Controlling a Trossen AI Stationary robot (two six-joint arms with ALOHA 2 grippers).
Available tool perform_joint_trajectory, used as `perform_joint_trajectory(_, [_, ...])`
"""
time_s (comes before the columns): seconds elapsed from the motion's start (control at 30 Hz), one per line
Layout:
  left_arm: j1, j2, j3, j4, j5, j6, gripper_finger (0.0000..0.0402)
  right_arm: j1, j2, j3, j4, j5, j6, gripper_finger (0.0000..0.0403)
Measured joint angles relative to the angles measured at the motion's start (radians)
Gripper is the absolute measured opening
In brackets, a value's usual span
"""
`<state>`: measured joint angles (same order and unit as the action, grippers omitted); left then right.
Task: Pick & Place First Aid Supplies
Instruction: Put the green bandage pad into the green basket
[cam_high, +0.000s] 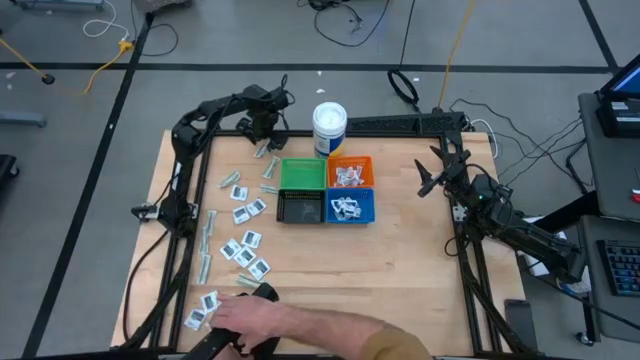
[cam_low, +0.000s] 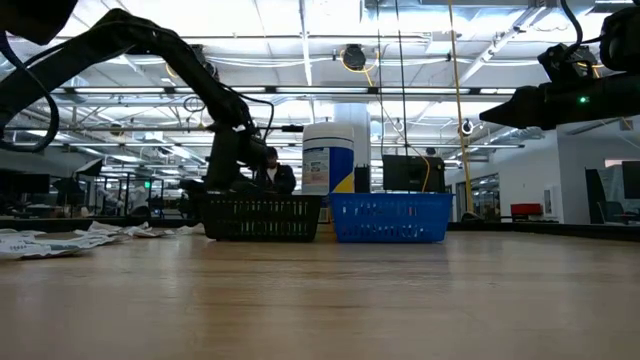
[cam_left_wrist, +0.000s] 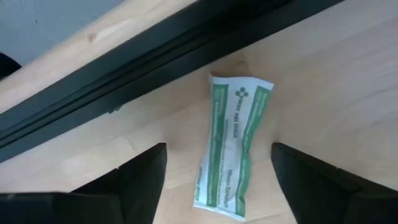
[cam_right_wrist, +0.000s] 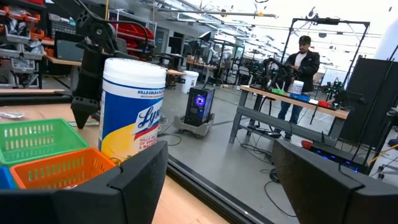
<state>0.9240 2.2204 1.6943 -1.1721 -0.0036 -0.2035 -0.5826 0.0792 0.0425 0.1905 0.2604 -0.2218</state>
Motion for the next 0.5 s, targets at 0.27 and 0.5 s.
perform_joint_trajectory(0.27, [-0.003, 0.0, 0.0, -0.001, 0.029, -0.011, 0.0178, 0.0, 0.0, 0.0, 0.0, 0.0, 0.0, 0.0286])
perform_joint_trajectory(0.5, [-0.008, 0.0, -0.001, -0.005, 0.044, -0.007, 0.0077, 0.0, 0.0, 0.0, 0.0, 0.0, 0.0, 0.0282])
